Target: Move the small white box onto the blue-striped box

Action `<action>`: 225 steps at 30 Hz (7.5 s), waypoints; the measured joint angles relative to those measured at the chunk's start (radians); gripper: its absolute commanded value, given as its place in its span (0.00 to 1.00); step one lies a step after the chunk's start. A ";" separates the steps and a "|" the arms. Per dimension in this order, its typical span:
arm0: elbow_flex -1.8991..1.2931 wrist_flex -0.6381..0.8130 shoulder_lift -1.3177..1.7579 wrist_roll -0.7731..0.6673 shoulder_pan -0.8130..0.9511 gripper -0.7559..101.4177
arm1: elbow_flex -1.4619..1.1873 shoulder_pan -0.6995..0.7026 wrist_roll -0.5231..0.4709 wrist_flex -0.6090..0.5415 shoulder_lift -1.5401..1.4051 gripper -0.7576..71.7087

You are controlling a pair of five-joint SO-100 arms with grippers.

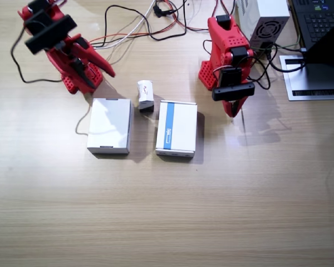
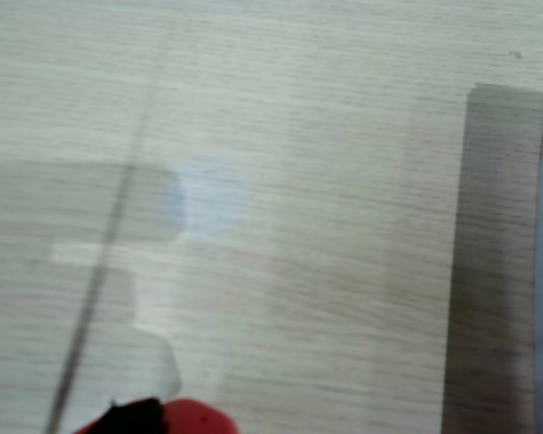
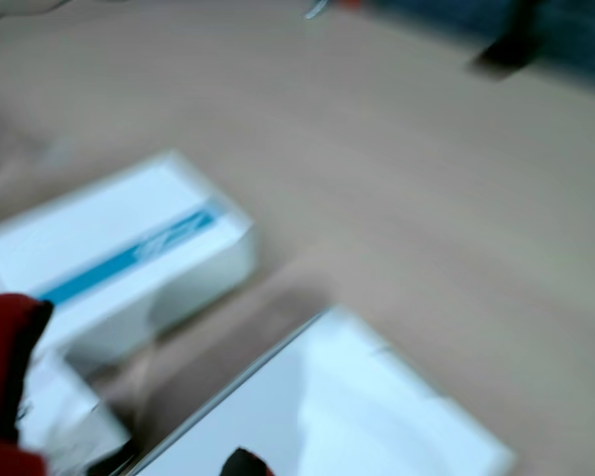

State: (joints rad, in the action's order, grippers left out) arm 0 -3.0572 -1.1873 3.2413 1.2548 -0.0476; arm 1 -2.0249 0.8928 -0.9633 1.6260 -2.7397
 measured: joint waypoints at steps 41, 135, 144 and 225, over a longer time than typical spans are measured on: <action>0.000 0.000 0.000 0.032 -0.015 0.01 | 0.259 0.380 0.038 -0.124 1.178 0.52; 2.620 -0.448 -2.502 -0.927 1.235 0.45 | -0.811 -1.123 -0.572 -0.414 -0.288 0.01; 2.585 -0.448 -2.482 -0.884 1.236 0.14 | -0.839 -0.934 -0.426 -0.281 -0.394 0.01; 0.000 0.021 0.000 -0.146 0.061 0.01 | -0.845 -0.627 -0.155 -0.196 -0.400 0.01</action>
State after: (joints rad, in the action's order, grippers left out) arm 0 -3.0572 -1.1658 3.2413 1.1091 0.0138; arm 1 -2.8701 0.2654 -1.1183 1.4297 -3.1401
